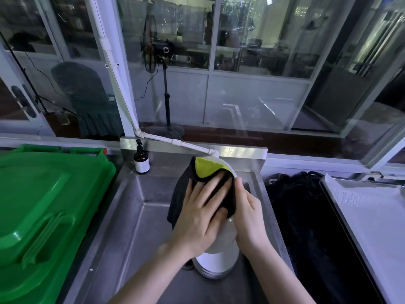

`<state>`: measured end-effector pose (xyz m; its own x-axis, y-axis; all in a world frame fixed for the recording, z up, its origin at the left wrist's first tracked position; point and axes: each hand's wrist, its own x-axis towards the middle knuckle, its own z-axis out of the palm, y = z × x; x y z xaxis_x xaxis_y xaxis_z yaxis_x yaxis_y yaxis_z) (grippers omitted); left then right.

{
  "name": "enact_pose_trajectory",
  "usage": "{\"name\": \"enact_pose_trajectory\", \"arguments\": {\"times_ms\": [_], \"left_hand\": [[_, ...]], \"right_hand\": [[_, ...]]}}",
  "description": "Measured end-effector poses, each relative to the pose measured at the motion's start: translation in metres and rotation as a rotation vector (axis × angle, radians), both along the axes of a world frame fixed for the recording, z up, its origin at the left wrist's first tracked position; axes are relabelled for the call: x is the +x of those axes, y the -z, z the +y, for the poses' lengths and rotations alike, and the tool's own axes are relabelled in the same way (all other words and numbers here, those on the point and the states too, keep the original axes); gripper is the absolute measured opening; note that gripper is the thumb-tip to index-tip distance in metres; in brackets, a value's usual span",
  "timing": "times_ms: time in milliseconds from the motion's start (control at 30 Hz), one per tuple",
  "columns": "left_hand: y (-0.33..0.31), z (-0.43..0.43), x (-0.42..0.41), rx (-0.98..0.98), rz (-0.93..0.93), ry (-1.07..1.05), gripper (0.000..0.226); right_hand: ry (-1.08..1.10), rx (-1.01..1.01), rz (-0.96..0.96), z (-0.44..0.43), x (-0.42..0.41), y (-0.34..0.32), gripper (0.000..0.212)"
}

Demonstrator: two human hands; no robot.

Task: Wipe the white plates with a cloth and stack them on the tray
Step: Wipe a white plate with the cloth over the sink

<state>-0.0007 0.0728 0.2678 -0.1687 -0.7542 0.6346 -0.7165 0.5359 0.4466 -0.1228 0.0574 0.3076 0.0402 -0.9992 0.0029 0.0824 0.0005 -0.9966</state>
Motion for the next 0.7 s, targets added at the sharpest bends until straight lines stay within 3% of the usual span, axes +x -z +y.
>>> {"name": "enact_pose_trajectory", "arguments": {"times_ms": [167, 267, 333, 567, 700], "left_hand": [[-0.02, -0.025, 0.018, 0.15, 0.279, -0.071, 0.051], [-0.013, -0.022, 0.029, 0.246, 0.383, -0.083, 0.052], [-0.003, -0.011, 0.03, 0.245, 0.388, -0.084, 0.055], [0.0, -0.013, 0.022, 0.163, 0.232, -0.025, 0.055], [-0.007, -0.021, 0.033, 0.231, 0.398, -0.077, 0.057]], "right_hand": [[-0.034, 0.091, -0.034, 0.006, -0.007, 0.0, 0.087], [0.019, 0.126, -0.122, 0.003, -0.021, -0.004, 0.055], [0.039, 0.139, -0.171, -0.002, -0.034, -0.007, 0.044], [-0.004, 0.128, -0.21, -0.002, -0.028, -0.009, 0.04], [0.033, 0.131, -0.206, -0.005, -0.027, -0.012, 0.042]]}}
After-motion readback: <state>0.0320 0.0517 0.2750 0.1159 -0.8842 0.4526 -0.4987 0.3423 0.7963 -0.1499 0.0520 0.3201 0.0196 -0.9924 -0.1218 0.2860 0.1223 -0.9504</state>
